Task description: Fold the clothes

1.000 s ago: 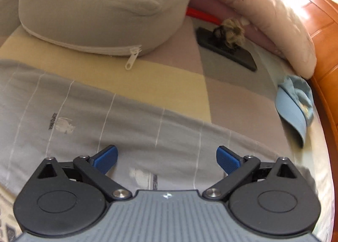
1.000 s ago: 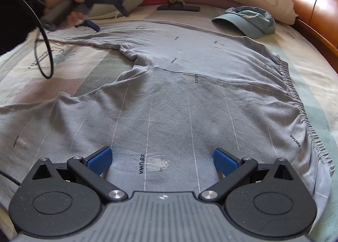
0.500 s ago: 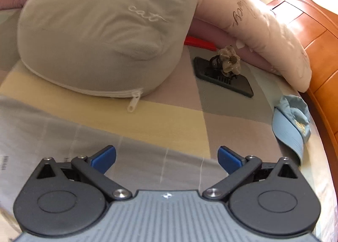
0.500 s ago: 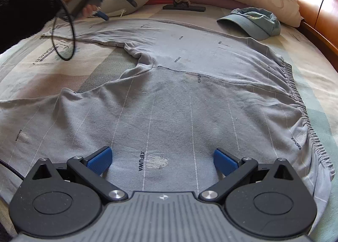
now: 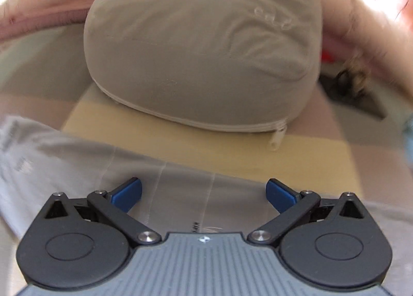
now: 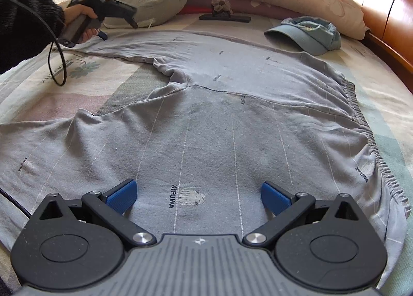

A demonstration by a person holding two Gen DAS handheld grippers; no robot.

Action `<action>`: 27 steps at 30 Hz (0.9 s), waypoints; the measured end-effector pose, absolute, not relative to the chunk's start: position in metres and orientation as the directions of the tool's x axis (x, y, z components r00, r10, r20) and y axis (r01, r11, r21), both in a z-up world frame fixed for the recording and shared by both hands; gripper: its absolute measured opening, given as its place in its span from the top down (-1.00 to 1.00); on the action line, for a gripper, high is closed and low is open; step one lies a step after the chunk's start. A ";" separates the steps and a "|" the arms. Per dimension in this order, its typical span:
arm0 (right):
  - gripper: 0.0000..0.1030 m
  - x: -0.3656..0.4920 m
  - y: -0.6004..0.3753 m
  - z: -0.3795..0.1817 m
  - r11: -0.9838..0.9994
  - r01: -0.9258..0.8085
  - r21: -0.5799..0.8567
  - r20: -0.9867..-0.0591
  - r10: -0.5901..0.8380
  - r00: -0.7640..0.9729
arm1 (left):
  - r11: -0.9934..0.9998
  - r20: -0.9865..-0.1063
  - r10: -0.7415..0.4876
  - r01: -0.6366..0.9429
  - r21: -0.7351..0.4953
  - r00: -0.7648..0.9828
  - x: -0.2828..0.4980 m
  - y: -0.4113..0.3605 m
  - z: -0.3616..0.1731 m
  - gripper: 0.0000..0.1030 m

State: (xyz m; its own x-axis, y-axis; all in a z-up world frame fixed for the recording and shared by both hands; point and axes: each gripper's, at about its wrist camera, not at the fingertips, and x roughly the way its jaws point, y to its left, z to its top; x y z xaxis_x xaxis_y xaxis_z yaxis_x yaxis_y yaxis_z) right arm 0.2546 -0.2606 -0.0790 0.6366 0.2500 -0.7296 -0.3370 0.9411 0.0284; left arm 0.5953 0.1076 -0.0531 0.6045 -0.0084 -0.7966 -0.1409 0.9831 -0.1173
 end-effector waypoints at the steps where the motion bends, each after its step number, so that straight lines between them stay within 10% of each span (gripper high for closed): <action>1: -1.00 0.255 -0.261 -0.079 0.941 -0.338 0.028 -0.731 0.250 0.635 | 0.985 -0.797 0.005 -0.141 -0.101 0.604 0.597 0.107 -0.054 -0.95; 19: -1.00 0.312 -0.320 -0.011 0.965 -0.253 0.075 -0.697 0.232 0.679 | 0.921 -0.733 -0.256 0.389 0.012 0.630 0.436 -0.039 0.012 -0.98; 27: -1.00 0.393 -0.346 -0.024 0.958 -0.233 0.166 -0.700 0.281 0.656 | 0.929 -0.687 -0.220 0.364 0.069 0.693 0.358 -0.053 0.016 -0.98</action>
State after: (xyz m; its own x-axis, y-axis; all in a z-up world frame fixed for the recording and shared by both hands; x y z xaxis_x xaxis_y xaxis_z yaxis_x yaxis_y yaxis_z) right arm 0.3928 -0.3455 -0.0244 0.6562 0.2809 -0.7003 -0.2332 0.9582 0.1659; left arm 0.3578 -0.0525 0.0160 0.6925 -0.2201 -0.6870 0.3637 0.9289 0.0691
